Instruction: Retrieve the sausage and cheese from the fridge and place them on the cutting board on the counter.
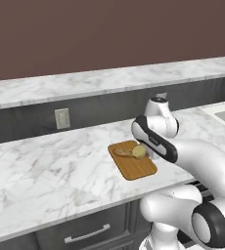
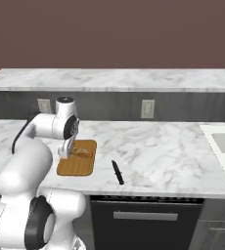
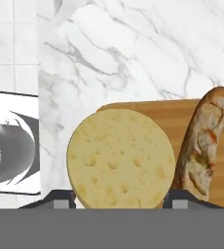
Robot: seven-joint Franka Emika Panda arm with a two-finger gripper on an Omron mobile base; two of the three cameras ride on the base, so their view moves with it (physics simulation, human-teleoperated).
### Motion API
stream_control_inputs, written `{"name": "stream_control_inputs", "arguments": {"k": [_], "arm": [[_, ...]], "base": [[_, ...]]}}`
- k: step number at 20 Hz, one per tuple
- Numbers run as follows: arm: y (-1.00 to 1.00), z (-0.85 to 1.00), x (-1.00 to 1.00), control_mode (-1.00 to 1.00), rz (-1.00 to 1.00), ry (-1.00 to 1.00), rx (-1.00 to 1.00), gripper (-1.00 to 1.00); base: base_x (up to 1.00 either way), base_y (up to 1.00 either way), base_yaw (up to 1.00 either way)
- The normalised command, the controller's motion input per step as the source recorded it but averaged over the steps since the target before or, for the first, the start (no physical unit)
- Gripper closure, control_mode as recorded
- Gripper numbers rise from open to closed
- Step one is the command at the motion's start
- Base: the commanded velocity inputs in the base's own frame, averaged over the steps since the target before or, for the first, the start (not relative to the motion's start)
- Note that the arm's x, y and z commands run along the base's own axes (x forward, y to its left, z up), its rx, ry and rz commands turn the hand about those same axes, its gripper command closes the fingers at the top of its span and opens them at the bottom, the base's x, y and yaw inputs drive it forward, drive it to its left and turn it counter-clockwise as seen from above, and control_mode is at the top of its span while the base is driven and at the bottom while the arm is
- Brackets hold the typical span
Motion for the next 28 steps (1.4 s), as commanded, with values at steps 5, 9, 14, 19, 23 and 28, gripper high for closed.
{"name": "stream_control_inputs", "arguments": {"k": [5,9,14,19,23,28], "arm": [[0.06,-0.51,0.50,-1.00,0.04,0.00,0.00,1.00],[0.14,-0.34,0.16,-1.00,0.00,0.00,0.00,1.00],[0.09,-0.23,0.00,-1.00,0.00,0.00,0.00,1.00],[0.00,-0.27,0.11,-1.00,0.00,0.00,0.00,-1.00],[0.05,-0.32,0.24,-1.00,0.00,0.00,0.00,-1.00],[0.00,-0.01,0.12,-1.00,0.00,0.00,0.00,-1.00]], "base": [[0.00,0.00,0.00],[0.00,0.00,0.00],[0.00,0.00,0.00],[0.00,0.00,0.00],[0.00,0.00,0.00],[0.00,0.00,0.00]]}}
